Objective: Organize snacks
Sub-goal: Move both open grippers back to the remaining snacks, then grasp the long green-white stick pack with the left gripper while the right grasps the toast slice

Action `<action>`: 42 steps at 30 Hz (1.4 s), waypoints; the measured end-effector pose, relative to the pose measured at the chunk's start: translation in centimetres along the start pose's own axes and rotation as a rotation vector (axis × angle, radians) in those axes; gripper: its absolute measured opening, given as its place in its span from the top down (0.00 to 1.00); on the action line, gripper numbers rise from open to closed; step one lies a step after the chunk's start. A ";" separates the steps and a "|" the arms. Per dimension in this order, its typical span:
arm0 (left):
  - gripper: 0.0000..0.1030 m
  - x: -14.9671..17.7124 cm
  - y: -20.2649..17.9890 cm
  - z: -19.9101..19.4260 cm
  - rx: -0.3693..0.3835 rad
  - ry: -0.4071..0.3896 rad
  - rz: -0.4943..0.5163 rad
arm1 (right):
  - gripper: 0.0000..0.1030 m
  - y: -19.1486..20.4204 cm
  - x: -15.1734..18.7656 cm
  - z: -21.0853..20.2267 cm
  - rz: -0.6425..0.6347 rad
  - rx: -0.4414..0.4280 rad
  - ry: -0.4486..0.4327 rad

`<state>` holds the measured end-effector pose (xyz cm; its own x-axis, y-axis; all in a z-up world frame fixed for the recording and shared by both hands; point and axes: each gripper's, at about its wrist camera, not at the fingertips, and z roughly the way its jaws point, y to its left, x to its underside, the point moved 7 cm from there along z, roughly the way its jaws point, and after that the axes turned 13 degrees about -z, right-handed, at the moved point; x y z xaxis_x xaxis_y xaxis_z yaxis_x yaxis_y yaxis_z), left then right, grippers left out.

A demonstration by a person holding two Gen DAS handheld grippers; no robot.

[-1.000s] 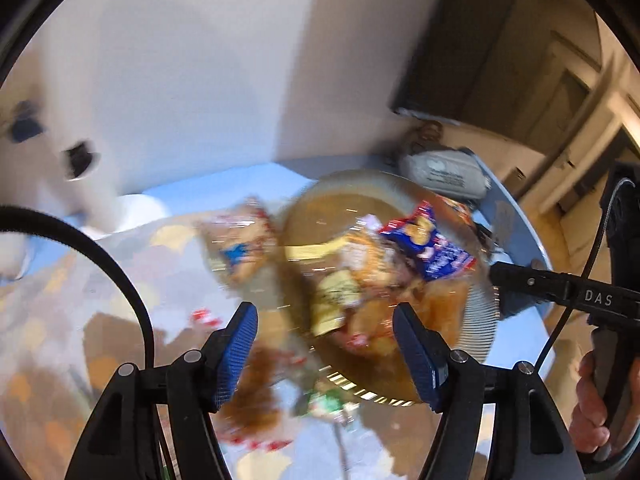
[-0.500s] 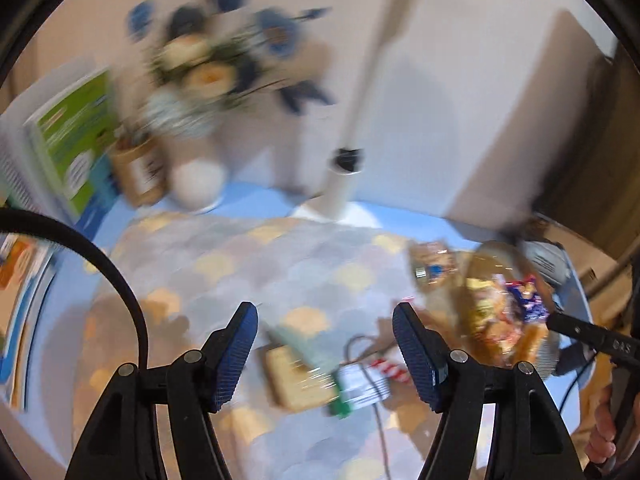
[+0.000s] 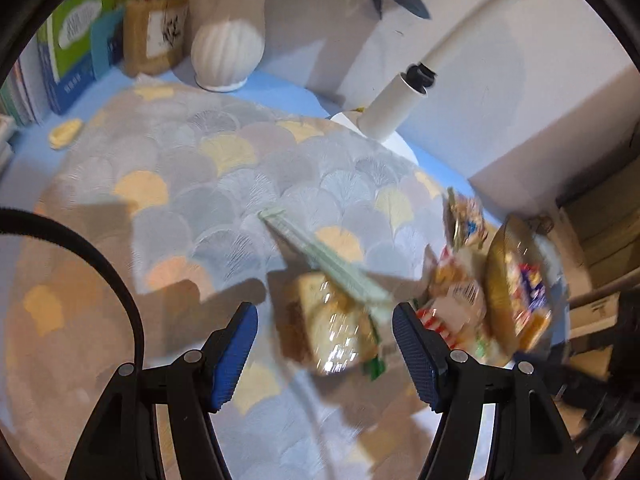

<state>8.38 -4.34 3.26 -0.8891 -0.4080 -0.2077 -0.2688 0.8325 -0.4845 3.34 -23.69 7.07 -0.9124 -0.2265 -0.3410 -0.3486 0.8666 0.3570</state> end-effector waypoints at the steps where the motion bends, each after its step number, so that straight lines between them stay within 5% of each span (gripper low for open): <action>1: 0.34 -0.8 0.1 0.3 0.004 0.002 -0.015 | 0.49 0.4 -0.1 0.4 -0.011 0.004 0.004; 11: 0.36 -3.9 0.1 7.6 -0.082 0.212 -0.031 | 0.49 4.4 -0.4 5.4 -0.078 0.000 0.039; 16: 0.61 -3.7 -0.6 9.6 -0.126 0.275 0.014 | 0.49 4.9 -1.0 6.7 -0.088 0.028 0.036; 21: 0.73 -4.5 0.2 8.6 -0.124 0.253 0.083 | 0.49 5.2 -1.8 8.1 -0.095 0.025 0.048; 27: 0.74 -5.9 4.8 7.0 -0.183 0.242 0.162 | 0.44 5.8 -2.8 11.2 -0.129 0.054 0.075; 32: 0.74 -5.6 7.7 5.5 -0.134 0.238 0.127 | 0.43 6.2 -3.6 14.3 -0.142 0.095 0.116; 35: 0.74 -5.2 6.9 5.0 -0.064 0.221 0.114 | 0.42 6.0 -3.5 15.6 -0.143 0.142 0.146; 42: 0.74 -4.3 4.6 6.8 -0.035 0.241 0.130 | 0.47 6.0 -2.8 16.4 -0.190 0.174 0.137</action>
<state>13.47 -1.31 -3.85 -0.9785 -0.1988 -0.0557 -0.1552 0.8864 -0.4361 7.35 -10.59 -4.13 -0.8588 -0.4400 -0.2623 -0.4849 0.8634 0.1394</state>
